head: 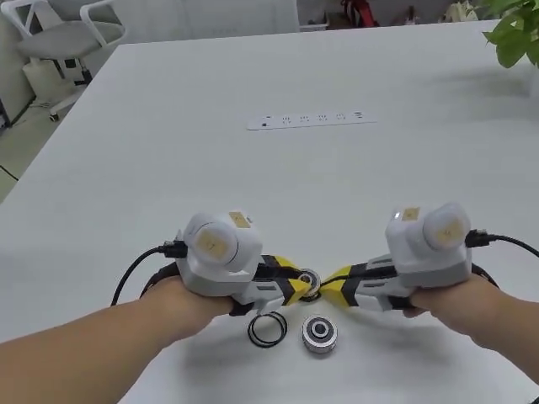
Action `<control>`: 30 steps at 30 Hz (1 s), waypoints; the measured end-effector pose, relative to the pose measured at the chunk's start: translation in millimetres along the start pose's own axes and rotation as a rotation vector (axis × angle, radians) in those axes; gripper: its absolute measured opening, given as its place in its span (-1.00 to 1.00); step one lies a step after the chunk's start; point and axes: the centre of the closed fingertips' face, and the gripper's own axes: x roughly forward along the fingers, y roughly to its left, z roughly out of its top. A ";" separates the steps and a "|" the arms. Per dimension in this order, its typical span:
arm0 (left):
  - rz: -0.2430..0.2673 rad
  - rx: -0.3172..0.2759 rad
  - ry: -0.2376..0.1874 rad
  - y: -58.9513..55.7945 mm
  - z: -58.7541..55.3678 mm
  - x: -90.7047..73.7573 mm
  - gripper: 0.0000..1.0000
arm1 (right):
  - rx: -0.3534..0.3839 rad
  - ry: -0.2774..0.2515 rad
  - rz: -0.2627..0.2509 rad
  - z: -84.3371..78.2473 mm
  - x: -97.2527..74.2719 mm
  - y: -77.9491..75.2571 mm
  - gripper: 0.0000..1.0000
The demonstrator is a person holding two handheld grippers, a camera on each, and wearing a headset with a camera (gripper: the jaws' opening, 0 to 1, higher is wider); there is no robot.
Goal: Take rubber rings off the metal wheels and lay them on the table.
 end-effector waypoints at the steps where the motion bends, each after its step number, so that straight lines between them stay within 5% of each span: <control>1: 0.000 0.000 0.000 -0.1 0.0 0.0 -0.75 | 0.011 -0.001 0.002 0.4 -0.1 0.1 -1.00; 14: 0.002 0.007 0.003 -0.2 0.3 -0.3 -0.76 | 0.116 -0.019 0.008 2.5 -2.7 -2.0 -1.00; 22: 0.008 0.003 0.008 0.1 0.6 0.6 -0.76 | 0.242 -0.075 0.000 9.7 -4.9 -1.6 -1.00; 30: 0.024 0.010 0.020 0.5 1.0 1.8 -0.77 | 0.247 -0.095 0.008 15.9 -6.2 3.4 -1.00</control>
